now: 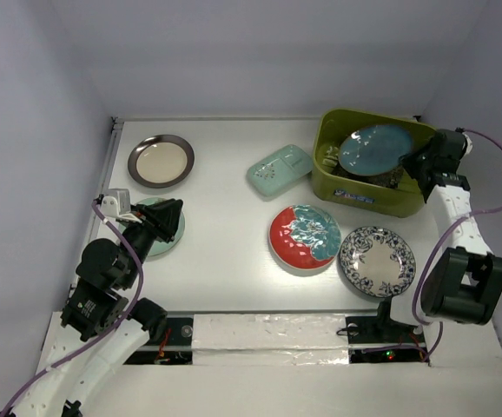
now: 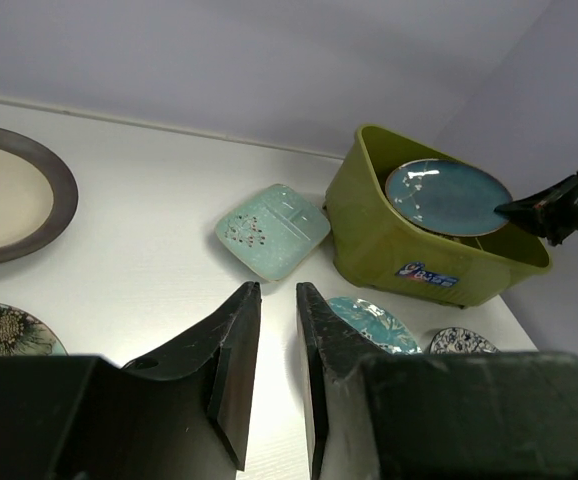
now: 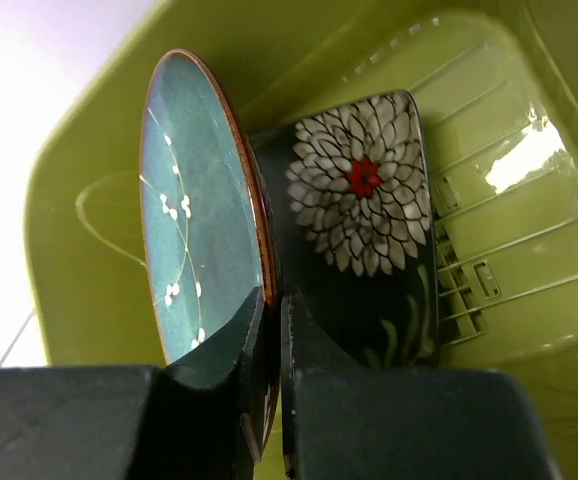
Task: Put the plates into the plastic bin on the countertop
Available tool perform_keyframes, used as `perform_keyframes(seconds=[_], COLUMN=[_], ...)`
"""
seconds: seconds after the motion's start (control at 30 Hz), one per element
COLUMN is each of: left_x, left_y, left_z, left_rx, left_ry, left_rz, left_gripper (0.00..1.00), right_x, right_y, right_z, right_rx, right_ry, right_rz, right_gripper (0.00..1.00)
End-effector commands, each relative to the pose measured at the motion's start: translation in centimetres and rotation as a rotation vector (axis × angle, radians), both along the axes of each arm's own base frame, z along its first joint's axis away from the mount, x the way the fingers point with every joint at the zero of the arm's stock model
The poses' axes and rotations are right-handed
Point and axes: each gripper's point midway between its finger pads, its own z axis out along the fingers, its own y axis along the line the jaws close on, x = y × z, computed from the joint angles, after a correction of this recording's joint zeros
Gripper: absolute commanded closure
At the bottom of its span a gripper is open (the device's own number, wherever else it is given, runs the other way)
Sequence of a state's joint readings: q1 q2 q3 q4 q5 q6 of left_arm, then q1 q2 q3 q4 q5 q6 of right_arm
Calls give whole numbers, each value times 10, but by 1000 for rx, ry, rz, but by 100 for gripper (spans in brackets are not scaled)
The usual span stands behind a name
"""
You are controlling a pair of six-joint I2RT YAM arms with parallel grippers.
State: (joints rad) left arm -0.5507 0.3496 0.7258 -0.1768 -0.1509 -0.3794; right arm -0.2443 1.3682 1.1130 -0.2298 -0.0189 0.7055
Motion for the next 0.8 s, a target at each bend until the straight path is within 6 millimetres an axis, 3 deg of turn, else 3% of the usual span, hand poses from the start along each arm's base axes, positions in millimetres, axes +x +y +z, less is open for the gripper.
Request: perform_keyframes(seconds=[0.0,0.33,0.53,0.6,0.63,0.7,0.77], left_x=[0,14,32,29,32,29,31], left_y=[-3,-17,-45,-62,-67,-80,-91], left_z=[12,-11,-49,-57,-64,-73,-98], left_rx=[-24,27,93,79,74,14,-19], left_ry=[-31,60,223,259,282,328,378], left_rz=[-10,-36,-111,-192,-207,-257,-278], left_gripper=[81,78,77,75,75,72,68], right_x=[25,35,33,31,30,25,20], right_y=[5,-4,-11,-13,-13,-16,-18], right_z=[84,4,-28,-35,-39,-47,-53], right_rx=[6,33,14,7,5,-4,-17], right_ry=[-290,-124,-39,-15,-4,24,46], right_rz=[56,41,19,13,9,-5,-16], right_gripper=[100,100,100,99,97,84,71])
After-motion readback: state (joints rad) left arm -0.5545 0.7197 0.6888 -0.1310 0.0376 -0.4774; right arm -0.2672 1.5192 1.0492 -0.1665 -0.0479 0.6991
